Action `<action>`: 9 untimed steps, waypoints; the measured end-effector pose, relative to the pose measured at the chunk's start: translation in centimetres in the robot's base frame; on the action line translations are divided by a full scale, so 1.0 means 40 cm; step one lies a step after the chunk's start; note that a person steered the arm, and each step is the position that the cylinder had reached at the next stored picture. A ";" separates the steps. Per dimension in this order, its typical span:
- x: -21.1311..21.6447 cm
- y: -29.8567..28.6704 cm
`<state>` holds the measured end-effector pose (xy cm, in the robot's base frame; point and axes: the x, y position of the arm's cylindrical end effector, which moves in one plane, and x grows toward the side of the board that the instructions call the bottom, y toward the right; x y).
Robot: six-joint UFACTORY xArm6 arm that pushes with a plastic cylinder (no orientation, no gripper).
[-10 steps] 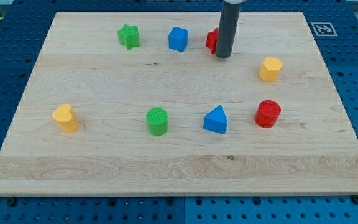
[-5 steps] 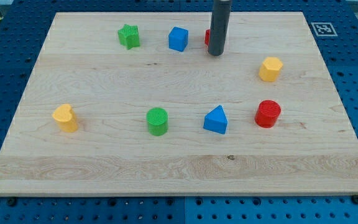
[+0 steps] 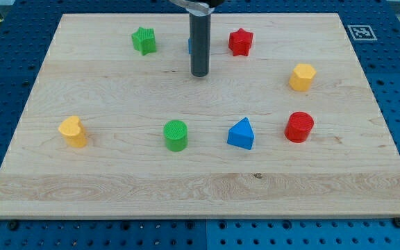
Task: Slide the green star towards the blue cube
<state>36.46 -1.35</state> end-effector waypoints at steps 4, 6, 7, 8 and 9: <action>0.000 -0.287; -0.011 -0.398; -0.042 -0.408; -0.081 -0.408; -0.124 -0.408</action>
<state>31.48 -17.68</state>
